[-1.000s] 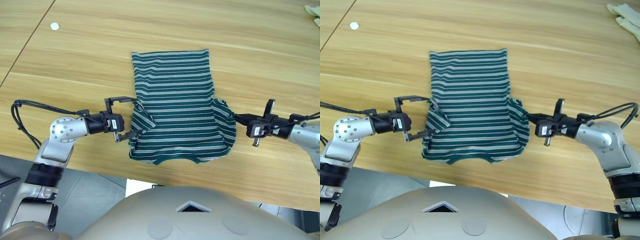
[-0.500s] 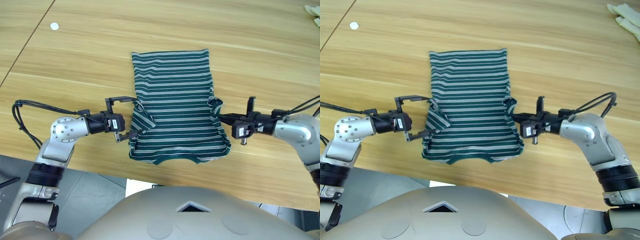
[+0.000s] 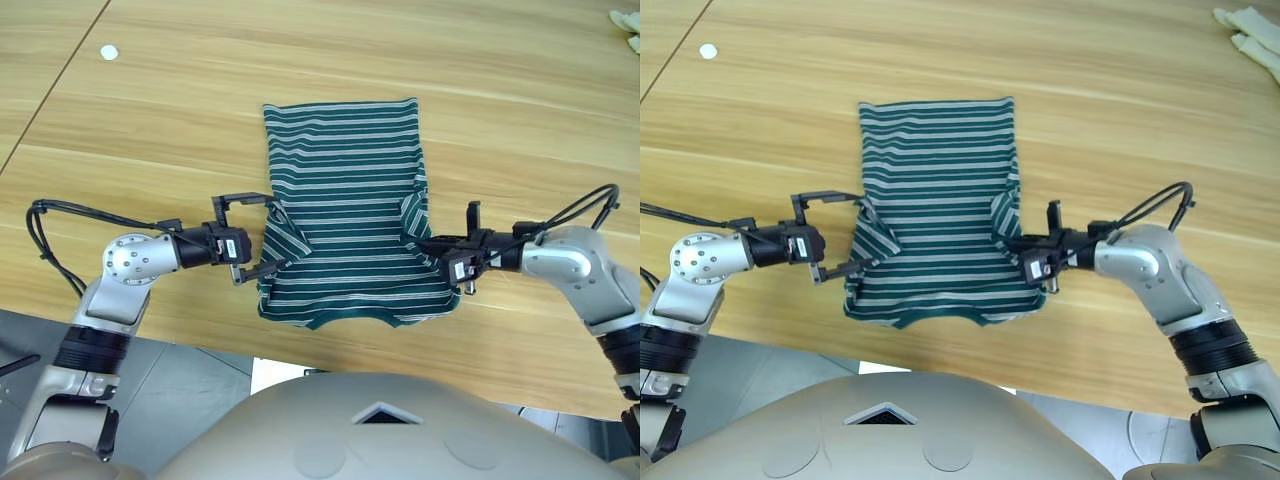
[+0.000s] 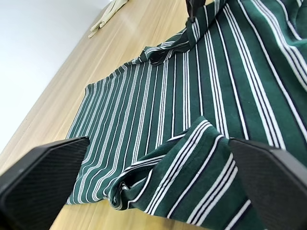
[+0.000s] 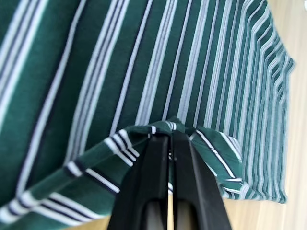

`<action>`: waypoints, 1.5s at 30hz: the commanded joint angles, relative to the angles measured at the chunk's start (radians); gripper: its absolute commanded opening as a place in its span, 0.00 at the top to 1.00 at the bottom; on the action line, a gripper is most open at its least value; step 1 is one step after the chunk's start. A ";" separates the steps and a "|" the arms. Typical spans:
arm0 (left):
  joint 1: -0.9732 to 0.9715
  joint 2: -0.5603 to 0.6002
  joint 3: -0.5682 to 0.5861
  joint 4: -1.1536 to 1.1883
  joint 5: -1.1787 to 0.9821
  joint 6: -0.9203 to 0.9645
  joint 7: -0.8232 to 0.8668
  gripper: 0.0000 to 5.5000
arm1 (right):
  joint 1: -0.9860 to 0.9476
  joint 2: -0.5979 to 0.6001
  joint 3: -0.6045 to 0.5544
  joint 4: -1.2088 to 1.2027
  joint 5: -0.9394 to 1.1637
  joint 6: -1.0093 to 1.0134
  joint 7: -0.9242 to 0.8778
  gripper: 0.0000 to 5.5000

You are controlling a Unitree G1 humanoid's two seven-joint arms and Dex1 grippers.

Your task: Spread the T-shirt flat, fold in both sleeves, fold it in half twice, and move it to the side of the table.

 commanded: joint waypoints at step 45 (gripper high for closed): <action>0.224 0.199 -0.047 -0.028 0.084 -0.095 -0.116 0.02 | 0.307 -0.184 -0.113 0.003 0.146 -0.072 0.099 0.31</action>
